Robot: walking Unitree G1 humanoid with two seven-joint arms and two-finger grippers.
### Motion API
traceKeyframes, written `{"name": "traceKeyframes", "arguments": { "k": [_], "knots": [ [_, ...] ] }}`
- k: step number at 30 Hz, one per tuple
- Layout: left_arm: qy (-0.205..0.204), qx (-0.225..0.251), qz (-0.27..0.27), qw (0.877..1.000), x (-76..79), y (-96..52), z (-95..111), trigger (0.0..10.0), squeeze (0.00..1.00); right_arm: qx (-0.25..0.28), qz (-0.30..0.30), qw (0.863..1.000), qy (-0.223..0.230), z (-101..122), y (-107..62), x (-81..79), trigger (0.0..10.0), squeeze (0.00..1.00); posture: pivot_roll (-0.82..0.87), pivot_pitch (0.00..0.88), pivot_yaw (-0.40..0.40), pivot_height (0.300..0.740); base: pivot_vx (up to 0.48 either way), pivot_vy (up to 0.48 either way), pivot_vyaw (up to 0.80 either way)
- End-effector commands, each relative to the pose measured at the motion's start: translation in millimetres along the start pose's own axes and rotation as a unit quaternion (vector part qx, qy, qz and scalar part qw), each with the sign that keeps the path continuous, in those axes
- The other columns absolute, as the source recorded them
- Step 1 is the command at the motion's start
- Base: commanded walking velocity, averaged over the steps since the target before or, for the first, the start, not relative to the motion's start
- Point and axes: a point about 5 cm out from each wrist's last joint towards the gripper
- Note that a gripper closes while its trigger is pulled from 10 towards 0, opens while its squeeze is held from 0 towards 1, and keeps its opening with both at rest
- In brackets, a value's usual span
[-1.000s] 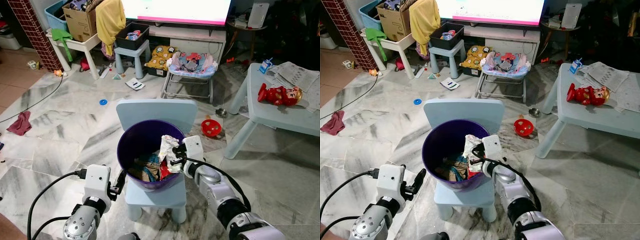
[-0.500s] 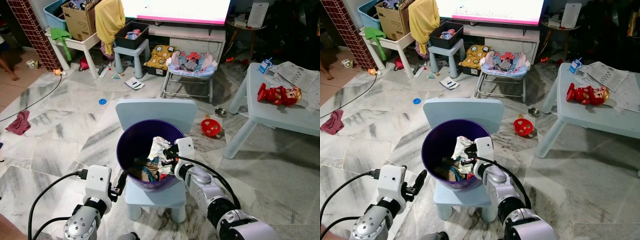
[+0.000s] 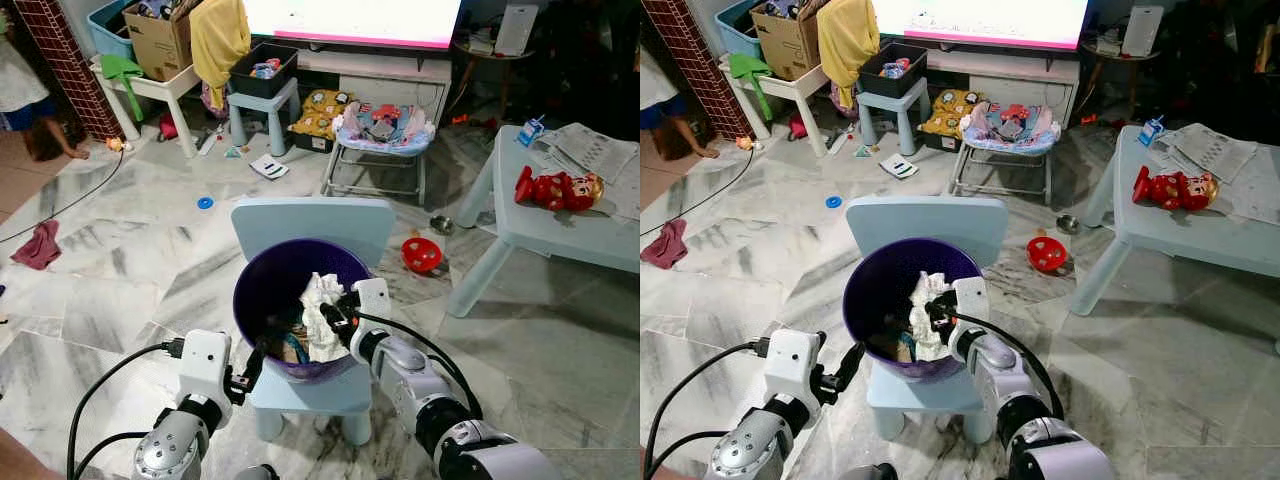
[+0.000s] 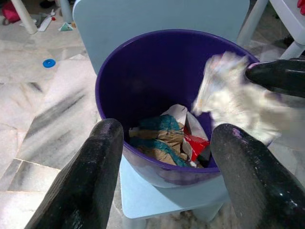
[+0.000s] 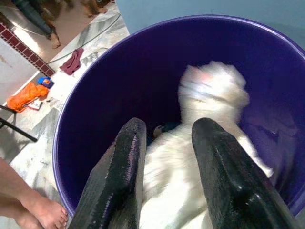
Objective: Picking trash to rubbish bin
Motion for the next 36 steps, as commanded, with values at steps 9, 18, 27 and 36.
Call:
{"name": "traceKeyframes", "arguments": {
  "k": [9, 18, 27, 36],
  "knots": [
    [0.001, -0.004, -0.006, 1.000, 1.7, 2.0, 0.5, 10.0, 0.00, 0.006, 0.005, 1.000, 0.014, 2.2, 2.9, -6.2, 10.0, 1.00, 0.20, 0.123, -0.030, 0.740, 0.000, 0.000, 0.00],
    [0.012, 0.035, 0.001, 0.999, 2.1, 15.4, 19.7, 10.0, 0.00, 0.103, -0.034, 0.993, -0.049, 42.4, -6.0, 29.2, 10.0, 1.00, 0.13, 0.099, -0.019, 0.740, 0.000, 0.000, 0.00],
    [0.016, 0.091, 0.020, 0.996, 6.1, 40.1, 49.6, 10.0, 0.00, 0.230, -0.118, 0.961, -0.103, 90.7, -45.6, 68.7, 10.0, 1.00, 0.04, 0.072, 0.000, 0.740, 0.000, 0.000, 0.00],
    [0.010, 0.126, 0.015, 0.992, 10.4, 54.7, 70.4, 10.0, 0.00, 0.285, -0.187, 0.934, -0.102, 118.6, -86.4, 79.7, 10.0, 1.00, 0.00, 0.049, 0.019, 0.740, 0.000, 0.000, 0.00]
  ]
}}
Point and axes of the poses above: a point about 5 cm out from each wrist's last joint towards the gripper, its own y axis pointing out of the wrist towards the gripper, its own z axis along the axis of the wrist's last joint, x = y × z, and after that the axes turned 4 degrees about -y, right-handed
